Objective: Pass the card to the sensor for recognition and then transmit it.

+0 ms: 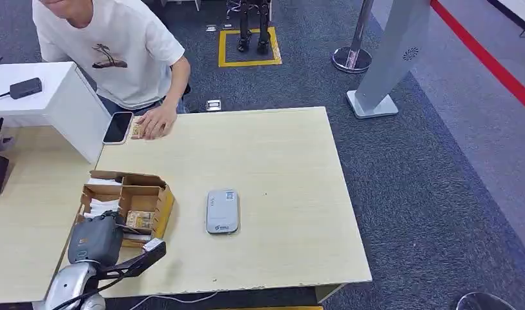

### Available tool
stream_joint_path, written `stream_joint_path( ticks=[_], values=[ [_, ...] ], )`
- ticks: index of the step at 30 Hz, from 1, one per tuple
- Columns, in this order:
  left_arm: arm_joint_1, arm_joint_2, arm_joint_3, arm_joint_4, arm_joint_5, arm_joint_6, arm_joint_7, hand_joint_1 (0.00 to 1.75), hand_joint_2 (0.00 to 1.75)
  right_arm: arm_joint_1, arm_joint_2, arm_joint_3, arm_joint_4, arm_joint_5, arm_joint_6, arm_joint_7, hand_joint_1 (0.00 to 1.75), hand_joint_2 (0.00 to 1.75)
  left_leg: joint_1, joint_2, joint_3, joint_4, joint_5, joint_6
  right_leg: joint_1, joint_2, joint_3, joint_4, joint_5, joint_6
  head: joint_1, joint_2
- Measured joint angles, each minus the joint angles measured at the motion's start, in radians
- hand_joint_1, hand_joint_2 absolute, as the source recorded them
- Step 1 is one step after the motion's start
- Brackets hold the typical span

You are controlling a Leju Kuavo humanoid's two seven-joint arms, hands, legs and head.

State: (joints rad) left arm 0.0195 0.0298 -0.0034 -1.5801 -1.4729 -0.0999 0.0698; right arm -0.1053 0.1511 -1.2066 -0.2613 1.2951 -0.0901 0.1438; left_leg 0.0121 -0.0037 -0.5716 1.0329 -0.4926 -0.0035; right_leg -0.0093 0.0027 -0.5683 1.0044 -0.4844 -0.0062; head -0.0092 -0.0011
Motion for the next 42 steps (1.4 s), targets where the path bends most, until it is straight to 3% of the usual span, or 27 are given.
stream_joint_path(
  ticks=[29, 42],
  values=[
    [-0.050, 0.000, 0.000, 0.000, -0.008, 0.015, 0.000, 1.75, 1.75, 0.000, 0.000, 0.023, 0.002, 0.018, 0.017, -0.002, 0.00, 0.00, 0.000, 0.000, 0.000, 0.000, 0.000, 0.000, 0.000, 0.000, 0.000, 0.000, 0.000, 0.000, 0.000, 0.000],
    [-0.185, 0.018, 0.000, 0.001, -0.027, 0.010, -0.010, 1.75, 1.75, -0.001, 0.000, 0.030, 0.006, 0.019, 0.029, -0.016, 0.00, 0.00, 0.000, 0.000, 0.000, 0.000, 0.001, -0.001, 0.000, 0.000, 0.000, 0.000, 0.001, 0.000, 0.000, 0.000]
  ],
)
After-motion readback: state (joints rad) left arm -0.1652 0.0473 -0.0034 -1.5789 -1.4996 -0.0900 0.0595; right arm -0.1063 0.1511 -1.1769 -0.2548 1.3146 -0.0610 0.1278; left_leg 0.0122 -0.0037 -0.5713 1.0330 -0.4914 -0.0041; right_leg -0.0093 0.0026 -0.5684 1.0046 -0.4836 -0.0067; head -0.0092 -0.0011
